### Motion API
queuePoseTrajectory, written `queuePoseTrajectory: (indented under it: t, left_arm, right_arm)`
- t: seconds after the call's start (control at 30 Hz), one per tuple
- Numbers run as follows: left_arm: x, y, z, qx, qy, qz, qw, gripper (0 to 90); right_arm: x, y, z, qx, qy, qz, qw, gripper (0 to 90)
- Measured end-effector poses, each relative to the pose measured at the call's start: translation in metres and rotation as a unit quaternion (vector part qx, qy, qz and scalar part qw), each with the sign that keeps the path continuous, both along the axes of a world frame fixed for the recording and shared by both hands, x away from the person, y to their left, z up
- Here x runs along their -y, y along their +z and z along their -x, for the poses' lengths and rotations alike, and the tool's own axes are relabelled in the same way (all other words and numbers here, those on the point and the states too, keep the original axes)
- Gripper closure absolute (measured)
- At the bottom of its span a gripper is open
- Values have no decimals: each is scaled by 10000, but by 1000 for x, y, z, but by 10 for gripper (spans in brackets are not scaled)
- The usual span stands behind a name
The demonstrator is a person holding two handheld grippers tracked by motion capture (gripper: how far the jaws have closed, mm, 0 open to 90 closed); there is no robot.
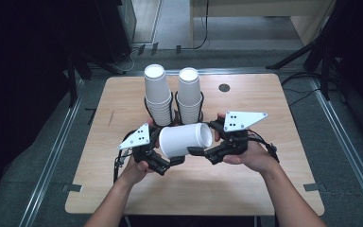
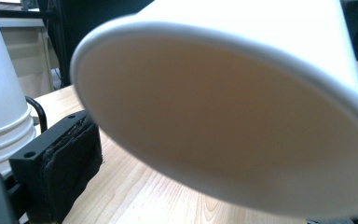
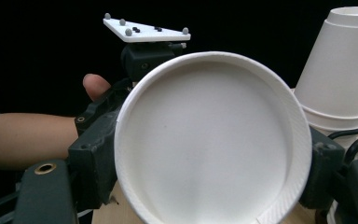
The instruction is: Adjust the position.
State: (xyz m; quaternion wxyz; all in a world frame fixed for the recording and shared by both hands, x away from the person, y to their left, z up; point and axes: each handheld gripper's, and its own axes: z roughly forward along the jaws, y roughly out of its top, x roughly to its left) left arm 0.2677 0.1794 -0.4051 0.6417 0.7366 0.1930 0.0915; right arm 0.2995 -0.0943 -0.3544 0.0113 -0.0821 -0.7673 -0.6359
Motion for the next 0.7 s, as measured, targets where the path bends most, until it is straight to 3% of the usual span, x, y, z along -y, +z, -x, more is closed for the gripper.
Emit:
queuePoseTrajectory:
  t: [0.7]
  left_arm:
    - [-2,3,2,28,-96,52,9999,8]
  right_arm:
    - [1,-3,0,-40,41,-24,10000,235]
